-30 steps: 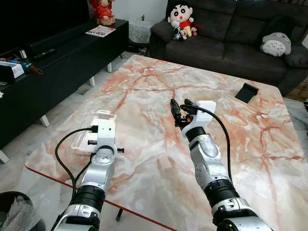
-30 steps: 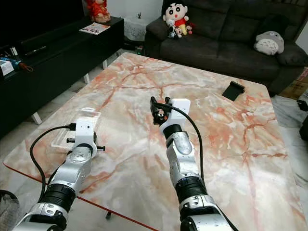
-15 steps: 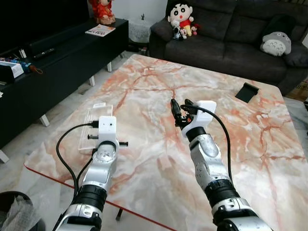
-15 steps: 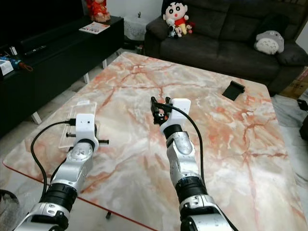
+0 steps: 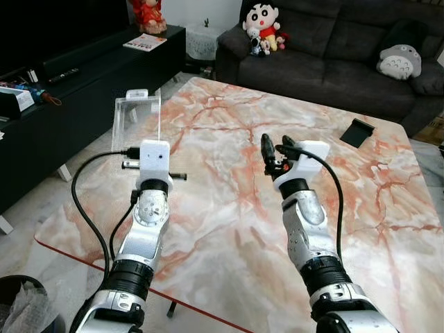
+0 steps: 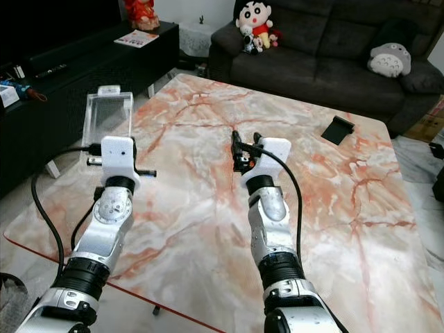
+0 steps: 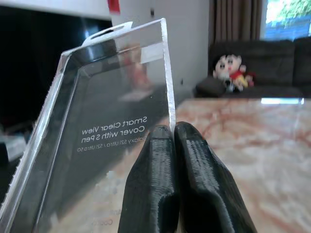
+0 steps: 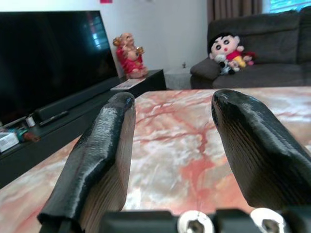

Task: Picking trash to rubbish bin

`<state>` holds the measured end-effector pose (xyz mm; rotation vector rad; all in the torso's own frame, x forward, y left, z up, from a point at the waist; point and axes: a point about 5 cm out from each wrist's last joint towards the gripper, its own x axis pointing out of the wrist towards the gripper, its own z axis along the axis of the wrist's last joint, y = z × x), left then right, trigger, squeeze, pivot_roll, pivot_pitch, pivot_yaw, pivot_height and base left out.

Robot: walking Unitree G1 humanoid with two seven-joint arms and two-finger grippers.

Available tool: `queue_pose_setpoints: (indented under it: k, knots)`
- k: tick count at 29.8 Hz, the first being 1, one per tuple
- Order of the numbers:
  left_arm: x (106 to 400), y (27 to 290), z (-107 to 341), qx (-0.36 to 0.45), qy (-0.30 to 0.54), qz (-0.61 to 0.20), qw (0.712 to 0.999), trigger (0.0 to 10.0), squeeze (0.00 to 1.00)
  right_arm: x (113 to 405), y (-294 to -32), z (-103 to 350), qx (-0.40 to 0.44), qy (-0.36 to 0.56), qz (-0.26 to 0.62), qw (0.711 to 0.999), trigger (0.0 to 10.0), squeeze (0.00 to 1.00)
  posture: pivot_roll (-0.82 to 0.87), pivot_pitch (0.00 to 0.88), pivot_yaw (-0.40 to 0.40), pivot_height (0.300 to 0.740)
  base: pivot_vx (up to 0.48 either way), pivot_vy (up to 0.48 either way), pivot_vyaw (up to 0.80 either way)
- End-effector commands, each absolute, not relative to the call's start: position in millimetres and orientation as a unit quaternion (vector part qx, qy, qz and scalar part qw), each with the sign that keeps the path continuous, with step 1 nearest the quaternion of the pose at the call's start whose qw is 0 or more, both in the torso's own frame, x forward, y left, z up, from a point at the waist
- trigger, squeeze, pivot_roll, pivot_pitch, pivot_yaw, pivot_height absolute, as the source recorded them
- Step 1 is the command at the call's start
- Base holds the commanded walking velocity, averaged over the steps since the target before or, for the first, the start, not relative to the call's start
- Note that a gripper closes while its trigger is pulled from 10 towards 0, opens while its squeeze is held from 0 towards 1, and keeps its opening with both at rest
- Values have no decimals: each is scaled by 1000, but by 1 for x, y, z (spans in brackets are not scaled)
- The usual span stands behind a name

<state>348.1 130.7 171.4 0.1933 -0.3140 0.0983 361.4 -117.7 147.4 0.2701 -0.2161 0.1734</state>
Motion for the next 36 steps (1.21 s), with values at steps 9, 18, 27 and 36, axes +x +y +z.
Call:
queue_pose_setpoints:
  k: [9,18,27,36]
  knots:
    - [344,115,188,143,-224,21,964,10000,0,365,-153,151,99,-123,25,987,10000,0,216,0,-110,740,0,0,0]
    - [344,113,183,154,-218,-5,964,10000,0,358,-176,139,103,-120,-31,987,10000,0,223,0,-73,740,0,0,0]
    - [347,117,184,163,-213,-24,963,10000,0,353,-175,131,118,-119,-55,984,10000,0,210,0,-19,740,0,0,0]
    - [351,112,187,160,-214,-34,963,10000,0,353,-171,132,122,-124,-56,983,10000,0,209,0,-12,740,0,0,0]
